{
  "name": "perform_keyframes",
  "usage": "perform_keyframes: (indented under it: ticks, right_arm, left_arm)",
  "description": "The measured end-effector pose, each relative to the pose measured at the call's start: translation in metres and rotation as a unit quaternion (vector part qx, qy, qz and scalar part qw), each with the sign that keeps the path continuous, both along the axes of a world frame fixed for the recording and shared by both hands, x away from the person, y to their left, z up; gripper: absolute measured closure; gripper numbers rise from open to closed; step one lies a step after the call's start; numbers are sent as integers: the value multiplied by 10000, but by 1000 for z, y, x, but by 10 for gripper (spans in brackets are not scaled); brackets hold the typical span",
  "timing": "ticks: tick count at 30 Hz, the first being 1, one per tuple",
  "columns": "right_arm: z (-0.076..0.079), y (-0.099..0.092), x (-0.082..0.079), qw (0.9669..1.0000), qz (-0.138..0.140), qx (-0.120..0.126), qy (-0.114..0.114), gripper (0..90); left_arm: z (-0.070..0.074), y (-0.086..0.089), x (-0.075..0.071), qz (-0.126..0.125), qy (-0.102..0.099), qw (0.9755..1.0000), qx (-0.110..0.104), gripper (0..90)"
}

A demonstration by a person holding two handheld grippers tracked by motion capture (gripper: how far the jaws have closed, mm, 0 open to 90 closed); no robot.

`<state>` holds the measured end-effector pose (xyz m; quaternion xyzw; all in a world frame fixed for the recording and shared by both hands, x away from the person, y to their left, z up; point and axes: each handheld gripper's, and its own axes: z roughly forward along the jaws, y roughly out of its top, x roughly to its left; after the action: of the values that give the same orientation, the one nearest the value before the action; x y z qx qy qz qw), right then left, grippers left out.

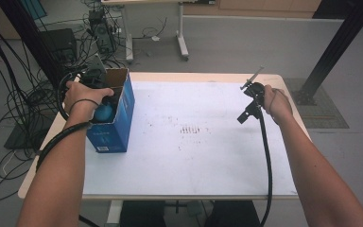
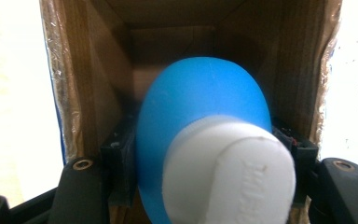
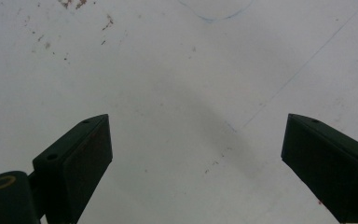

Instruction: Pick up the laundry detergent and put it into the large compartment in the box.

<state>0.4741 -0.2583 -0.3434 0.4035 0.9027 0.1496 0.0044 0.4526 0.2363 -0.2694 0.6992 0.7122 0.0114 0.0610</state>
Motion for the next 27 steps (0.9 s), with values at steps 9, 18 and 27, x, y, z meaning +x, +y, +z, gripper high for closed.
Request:
perform_keyframes:
  ticks: [9,18,27]
  right_arm:
    - [0,0,0,10000,-1,-7,7,82]
    - [0,1,0,10000,21,-24,-2,82]
    - [0,0,0,10000,11,-16,10,82]
  left_arm:
    - [0,1,0,-2,-6,10000,-6,377]
    - [0,1,0,8,-1,10000,-15,377]
    - [0,1,0,21,-4,10000,-29,378]
